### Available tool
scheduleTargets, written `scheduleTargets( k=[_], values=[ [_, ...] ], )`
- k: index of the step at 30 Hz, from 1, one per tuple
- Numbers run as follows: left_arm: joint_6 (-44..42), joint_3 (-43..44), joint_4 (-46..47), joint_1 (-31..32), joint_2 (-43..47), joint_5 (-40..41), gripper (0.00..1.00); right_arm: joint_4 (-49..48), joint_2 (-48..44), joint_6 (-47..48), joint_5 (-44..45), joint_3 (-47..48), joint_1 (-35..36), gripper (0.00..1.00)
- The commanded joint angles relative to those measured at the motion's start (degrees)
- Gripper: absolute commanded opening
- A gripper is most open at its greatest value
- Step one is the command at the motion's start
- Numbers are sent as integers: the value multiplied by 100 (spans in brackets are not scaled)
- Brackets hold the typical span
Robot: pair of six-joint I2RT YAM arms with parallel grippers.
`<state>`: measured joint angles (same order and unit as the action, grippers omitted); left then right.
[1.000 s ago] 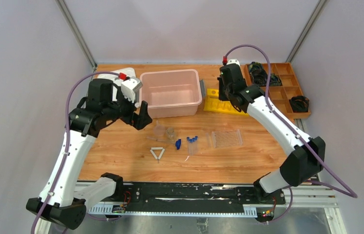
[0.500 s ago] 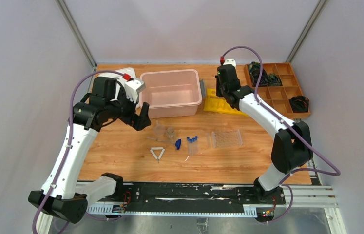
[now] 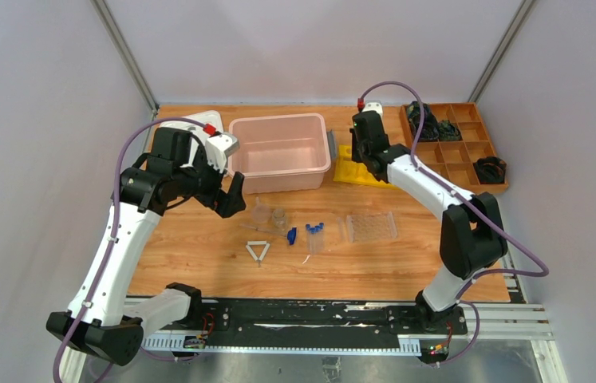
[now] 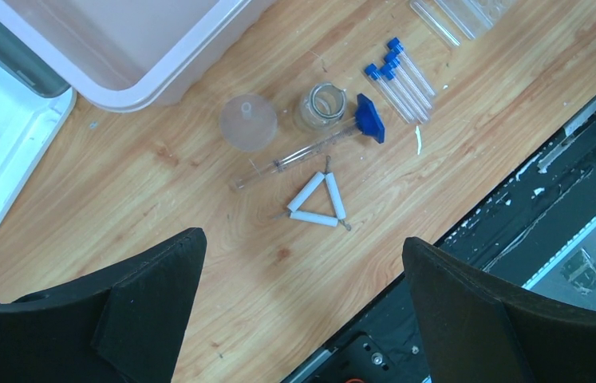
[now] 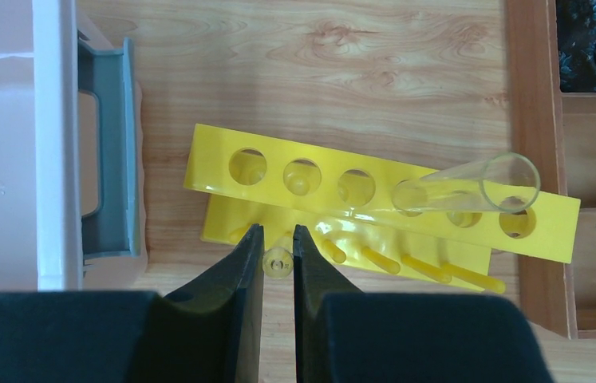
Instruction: Organize the chemistry lab equipment
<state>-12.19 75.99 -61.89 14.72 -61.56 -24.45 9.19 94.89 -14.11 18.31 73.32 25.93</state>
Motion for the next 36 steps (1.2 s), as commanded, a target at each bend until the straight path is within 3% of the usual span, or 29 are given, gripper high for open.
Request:
scheduleTargets(
  k=[1,36],
  values=[
    [-139,109,-43,13,79,-188,100,-167,99,-63,17,-103,-70,0],
    [-265,148,-32,13,12,-61,100,-393,541,-204,-111,-442,-72,0]
  ],
)
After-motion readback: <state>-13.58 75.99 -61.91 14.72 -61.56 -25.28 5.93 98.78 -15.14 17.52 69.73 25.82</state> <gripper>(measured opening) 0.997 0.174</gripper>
